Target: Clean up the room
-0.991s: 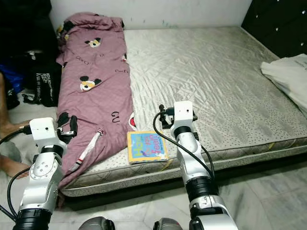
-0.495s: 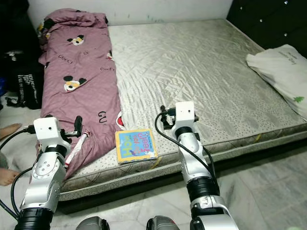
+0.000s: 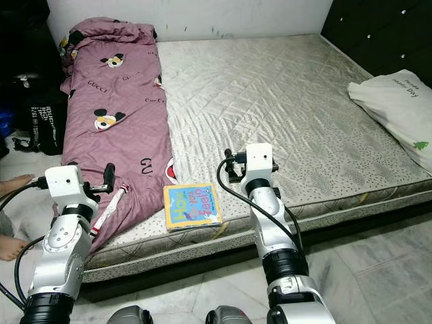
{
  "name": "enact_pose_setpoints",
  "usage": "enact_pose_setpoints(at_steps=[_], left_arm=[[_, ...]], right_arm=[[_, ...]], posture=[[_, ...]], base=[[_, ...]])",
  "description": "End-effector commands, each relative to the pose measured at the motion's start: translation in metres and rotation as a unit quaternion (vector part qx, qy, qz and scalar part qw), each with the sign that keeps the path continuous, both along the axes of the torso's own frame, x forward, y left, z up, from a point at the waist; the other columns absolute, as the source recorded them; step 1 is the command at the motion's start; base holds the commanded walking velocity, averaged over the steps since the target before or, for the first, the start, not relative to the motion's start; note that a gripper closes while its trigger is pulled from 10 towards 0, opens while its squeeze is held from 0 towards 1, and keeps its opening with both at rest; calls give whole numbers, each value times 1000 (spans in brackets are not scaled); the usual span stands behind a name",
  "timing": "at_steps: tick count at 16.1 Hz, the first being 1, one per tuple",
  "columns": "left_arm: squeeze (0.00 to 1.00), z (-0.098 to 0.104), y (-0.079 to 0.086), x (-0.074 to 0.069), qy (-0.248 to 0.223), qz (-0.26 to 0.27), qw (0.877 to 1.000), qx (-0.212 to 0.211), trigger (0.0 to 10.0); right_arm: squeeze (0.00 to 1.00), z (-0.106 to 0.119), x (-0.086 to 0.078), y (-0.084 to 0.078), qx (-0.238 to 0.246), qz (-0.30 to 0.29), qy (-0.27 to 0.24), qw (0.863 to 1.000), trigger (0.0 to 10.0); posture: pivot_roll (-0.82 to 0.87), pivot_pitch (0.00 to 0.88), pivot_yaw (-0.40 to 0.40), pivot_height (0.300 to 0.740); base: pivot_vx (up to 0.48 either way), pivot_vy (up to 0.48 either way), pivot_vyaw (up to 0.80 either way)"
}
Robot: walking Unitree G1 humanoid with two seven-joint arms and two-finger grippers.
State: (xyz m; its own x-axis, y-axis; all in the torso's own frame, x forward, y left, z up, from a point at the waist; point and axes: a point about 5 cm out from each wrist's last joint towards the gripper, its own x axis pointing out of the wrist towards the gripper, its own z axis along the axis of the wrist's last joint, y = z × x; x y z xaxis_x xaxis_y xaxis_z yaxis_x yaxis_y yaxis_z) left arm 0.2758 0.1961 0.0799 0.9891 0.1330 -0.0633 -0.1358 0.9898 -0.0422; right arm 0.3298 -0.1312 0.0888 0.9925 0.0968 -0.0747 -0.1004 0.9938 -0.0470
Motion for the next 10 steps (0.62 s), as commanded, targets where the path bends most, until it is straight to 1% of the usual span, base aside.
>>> enact_pose_setpoints(at_steps=[1,4,10], left_arm=[[0,1,-2,0,-2,-4,1000,-1,10000],[0,1,-2,0,-2,-5,1000,-1,10000],[0,1,-2,0,-1,-6,1000,-1,10000]], right_arm=[[0,2,1,-3,0,-3,1,1000,10000],[0,2,1,-2,-1,-3,1,1000,10000],[0,2,1,-3,0,-5,0,1000,10000]], posture=[[-59,0,-48,740],[-59,0,-48,740],[-61,0,-46,740]], base=[[0,0,0],[0,0,0],[269,0,0]])
